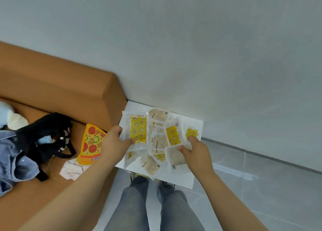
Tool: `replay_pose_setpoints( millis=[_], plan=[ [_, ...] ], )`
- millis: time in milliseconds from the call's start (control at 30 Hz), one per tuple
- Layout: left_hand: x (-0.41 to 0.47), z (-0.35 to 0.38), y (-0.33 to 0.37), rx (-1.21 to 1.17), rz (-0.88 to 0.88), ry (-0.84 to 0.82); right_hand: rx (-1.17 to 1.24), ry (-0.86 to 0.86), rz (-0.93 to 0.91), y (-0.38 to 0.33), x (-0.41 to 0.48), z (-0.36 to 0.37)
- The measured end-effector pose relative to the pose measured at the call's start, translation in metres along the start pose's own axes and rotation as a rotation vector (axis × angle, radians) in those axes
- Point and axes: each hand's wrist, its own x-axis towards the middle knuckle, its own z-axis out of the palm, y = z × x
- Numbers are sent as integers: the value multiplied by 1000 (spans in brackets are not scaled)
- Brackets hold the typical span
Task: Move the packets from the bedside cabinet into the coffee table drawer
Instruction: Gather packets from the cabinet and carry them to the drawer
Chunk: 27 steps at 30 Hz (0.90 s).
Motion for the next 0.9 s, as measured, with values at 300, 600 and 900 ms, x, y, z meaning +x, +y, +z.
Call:
replay_pose_setpoints(
  millis=[300, 600, 900],
  plan=[
    [-16, -51, 36, -78, 99, 24, -42, 106, -54, -53, -17, -49],
    [-14, -136, 69, -104, 385, -31, -15, 364, -99, -127, -63, -68],
    [-43, -164, 138, -141, 668, -191, 7, 679, -72, -153, -136, -130]
  ],
)
